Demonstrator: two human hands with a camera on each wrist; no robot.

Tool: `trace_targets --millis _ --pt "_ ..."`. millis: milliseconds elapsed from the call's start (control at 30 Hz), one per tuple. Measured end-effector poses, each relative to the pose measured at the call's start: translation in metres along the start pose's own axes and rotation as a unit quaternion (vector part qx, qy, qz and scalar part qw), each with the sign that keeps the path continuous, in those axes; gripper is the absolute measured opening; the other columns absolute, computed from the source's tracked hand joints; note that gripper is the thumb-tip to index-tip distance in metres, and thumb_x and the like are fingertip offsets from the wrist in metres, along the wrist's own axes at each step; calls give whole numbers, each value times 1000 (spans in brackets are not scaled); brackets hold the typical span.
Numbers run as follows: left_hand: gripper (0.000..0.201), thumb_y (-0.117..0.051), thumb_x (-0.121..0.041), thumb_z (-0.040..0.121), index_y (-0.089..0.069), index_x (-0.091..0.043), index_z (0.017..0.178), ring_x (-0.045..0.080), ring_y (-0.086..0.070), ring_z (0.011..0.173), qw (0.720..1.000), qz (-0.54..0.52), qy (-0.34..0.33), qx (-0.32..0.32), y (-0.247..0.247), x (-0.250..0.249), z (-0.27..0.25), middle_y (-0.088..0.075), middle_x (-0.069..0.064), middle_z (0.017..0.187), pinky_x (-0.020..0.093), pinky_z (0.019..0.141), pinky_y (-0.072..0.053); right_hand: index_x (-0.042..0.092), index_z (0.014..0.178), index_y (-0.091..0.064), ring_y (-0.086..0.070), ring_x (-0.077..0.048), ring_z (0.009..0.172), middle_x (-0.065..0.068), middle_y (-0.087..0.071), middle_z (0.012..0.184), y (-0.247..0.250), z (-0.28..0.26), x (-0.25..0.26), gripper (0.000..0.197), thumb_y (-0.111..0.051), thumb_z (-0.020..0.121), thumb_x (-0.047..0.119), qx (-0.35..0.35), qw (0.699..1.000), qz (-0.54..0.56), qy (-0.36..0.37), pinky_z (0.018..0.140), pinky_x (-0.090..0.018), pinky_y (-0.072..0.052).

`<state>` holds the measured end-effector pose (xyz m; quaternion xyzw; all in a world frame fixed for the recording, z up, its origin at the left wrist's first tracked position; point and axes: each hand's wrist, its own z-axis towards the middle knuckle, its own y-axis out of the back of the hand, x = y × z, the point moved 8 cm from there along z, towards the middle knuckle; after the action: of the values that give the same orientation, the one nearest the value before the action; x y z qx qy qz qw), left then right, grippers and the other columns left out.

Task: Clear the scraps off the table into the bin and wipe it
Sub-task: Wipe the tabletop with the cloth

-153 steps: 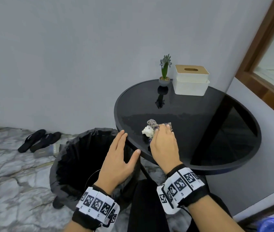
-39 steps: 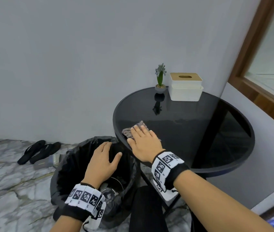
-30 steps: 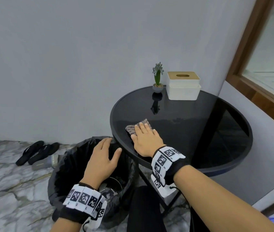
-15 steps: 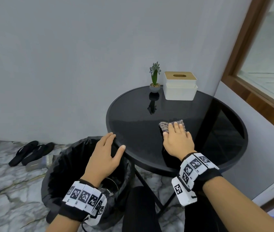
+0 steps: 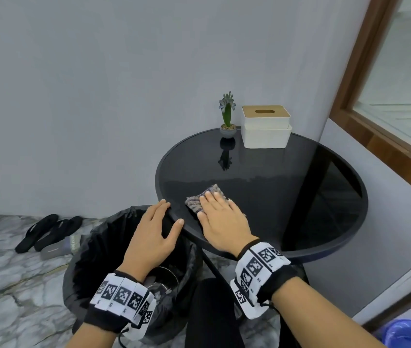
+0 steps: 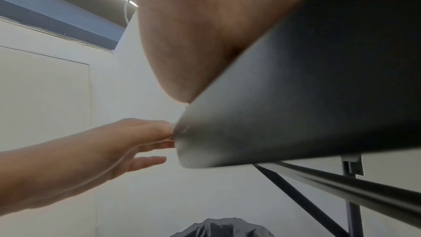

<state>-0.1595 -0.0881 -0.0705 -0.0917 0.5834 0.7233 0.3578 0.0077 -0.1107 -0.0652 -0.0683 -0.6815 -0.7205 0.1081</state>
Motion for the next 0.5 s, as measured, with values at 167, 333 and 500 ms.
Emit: trace_targets --millis 167,333,500 --pt "66 -46 -62 89 -42 -25 144 9 -35 139 1000 0 1 -6 0 -1 -2 -39 -8 151 34 114 -32 26 154 -12 0 -5 148 10 -6 162 3 -24 -2 54 -16 102 42 15 999 6 50 120 -32 -1" --pt "63 -47 -61 89 -43 -26 142 9 -35 139 1000 4 17 -14 0 -4 -3 -40 -10 150 34 110 -34 33 153 -13 1 0 147 16 -7 161 8 -50 -16 59 -7 97 50 16 998 1 68 120 -30 -2" --pt "61 -48 -59 90 -42 -29 143 8 -33 140 1000 8 27 -13 1 -6 -4 -38 -12 151 30 106 -33 34 153 -13 1 1 146 18 -7 160 15 -70 -34 70 5 87 53 1 999 -4 44 121 -29 -3"
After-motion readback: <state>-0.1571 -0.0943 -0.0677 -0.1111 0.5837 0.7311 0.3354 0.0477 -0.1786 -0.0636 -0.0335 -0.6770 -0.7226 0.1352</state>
